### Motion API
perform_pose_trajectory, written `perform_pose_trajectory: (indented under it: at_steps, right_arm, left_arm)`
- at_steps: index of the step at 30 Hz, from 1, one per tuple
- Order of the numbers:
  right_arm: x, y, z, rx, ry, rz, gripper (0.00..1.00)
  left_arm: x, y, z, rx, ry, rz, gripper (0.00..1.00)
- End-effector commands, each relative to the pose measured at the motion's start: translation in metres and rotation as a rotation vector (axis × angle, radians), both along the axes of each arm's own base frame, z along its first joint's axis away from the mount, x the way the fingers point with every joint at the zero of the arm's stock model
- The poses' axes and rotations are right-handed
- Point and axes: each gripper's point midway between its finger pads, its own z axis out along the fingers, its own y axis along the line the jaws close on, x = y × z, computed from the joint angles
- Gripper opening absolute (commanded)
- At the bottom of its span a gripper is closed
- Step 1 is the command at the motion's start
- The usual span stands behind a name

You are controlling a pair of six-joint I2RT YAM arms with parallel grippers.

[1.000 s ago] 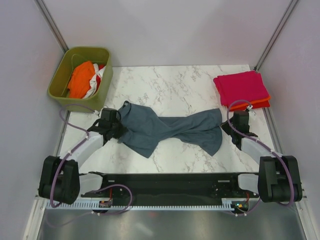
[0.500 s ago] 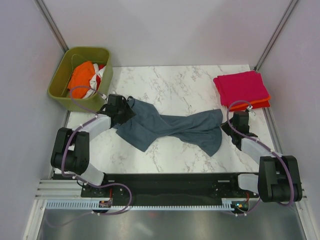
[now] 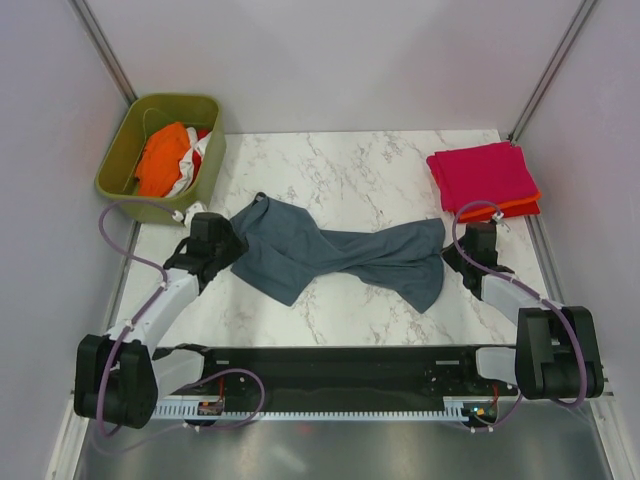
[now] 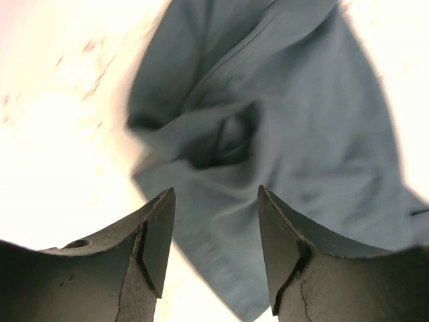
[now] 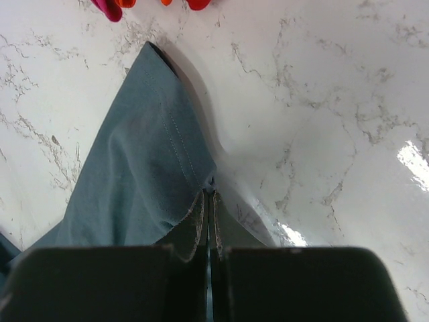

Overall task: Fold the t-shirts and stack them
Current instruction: Flatten the tshirt out

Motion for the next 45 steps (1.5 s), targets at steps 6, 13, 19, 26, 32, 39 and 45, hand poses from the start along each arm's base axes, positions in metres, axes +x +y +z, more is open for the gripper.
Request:
perform_pose_trajectory:
  at_steps: [6,13,19,26,32,39,45]
  right_arm:
    - [0.001,0.000,0.011,-0.006,-0.062,0.015,0.00]
    - [-0.004,-0.001,0.020,-0.004,-0.122,0.000,0.00]
    - [-0.005,-0.005,0.021,-0.010,-0.122,-0.019,0.00]
    - [-0.005,-0.004,0.017,-0.006,-0.108,-0.020,0.00]
    - [-0.005,-0.006,0.019,-0.013,-0.112,-0.028,0.00]
    - [-0.006,-0.007,0.020,-0.017,-0.112,-0.031,0.00]
    - [-0.006,-0.007,0.021,-0.018,-0.115,-0.032,0.00]
  left_arm:
    - [-0.020,0.012,-0.039,-0.011,0.077,0.037,0.61]
    - [-0.015,0.012,-0.062,-0.015,0.137,0.024,0.57]
    - [-0.013,0.018,-0.073,0.011,0.191,0.054,0.54]
    - [-0.017,0.021,-0.090,0.022,0.265,0.074,0.46]
    - [-0.019,0.019,-0.105,0.016,0.322,0.072,0.33]
    - [-0.012,-0.001,-0.100,-0.043,0.273,-0.047,0.15]
    - [-0.018,-0.006,-0.075,-0.072,0.177,-0.080,0.02]
